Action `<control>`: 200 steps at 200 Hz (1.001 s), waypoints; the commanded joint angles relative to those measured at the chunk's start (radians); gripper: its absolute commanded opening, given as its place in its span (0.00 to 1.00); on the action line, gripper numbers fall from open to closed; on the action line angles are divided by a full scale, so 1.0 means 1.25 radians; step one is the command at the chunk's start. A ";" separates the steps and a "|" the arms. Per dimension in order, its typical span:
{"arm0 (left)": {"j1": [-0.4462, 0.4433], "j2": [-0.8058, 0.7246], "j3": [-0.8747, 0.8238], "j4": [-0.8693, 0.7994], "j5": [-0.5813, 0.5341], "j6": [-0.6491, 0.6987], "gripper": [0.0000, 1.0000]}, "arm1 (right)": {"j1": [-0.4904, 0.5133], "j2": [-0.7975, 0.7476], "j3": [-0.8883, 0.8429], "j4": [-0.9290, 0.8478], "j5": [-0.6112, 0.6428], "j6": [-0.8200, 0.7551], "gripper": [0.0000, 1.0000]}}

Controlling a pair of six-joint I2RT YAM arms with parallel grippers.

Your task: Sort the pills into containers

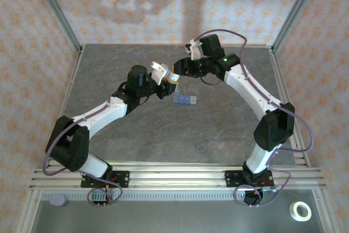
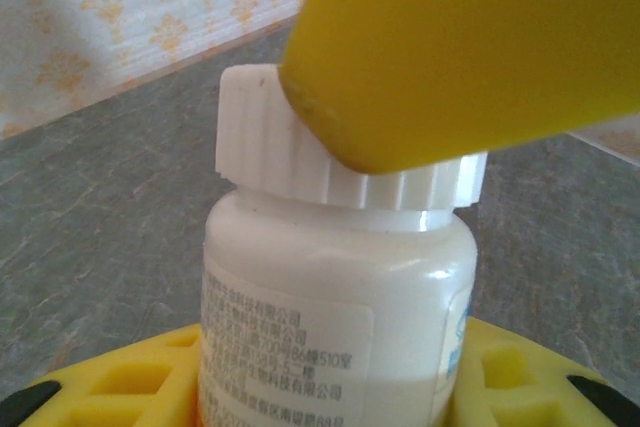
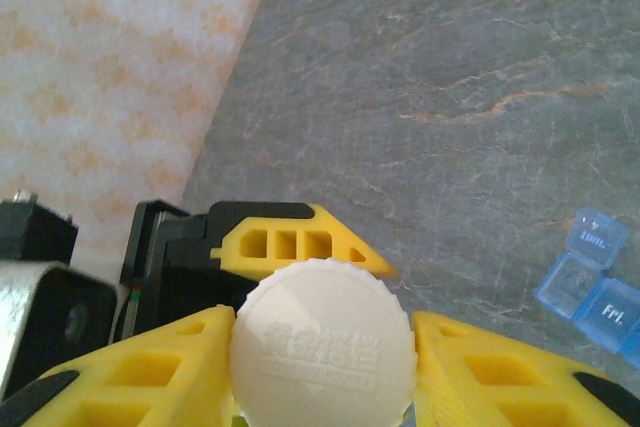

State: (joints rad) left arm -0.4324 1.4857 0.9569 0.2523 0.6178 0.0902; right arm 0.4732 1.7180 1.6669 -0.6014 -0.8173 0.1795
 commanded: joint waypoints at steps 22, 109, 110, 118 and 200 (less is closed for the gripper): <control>0.004 -0.020 0.014 0.041 0.020 -0.026 0.00 | -0.029 -0.026 -0.011 0.005 -0.148 -0.089 0.62; 0.004 -0.014 0.013 0.019 -0.037 0.024 0.00 | -0.047 -0.106 -0.099 0.107 0.101 0.304 0.78; 0.004 -0.014 0.013 0.019 -0.037 0.024 0.00 | -0.047 -0.106 -0.099 0.108 0.103 0.305 0.78; 0.004 -0.014 0.013 0.018 -0.037 0.025 0.00 | -0.036 -0.102 -0.094 0.108 0.123 0.320 0.78; 0.004 -0.012 0.014 0.019 -0.039 0.022 0.00 | 0.035 -0.037 -0.015 0.087 0.148 0.323 0.76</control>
State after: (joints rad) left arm -0.4313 1.4857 0.9569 0.2565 0.5865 0.1059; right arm 0.5026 1.6558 1.6032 -0.4992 -0.6563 0.5686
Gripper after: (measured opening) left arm 0.436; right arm 0.779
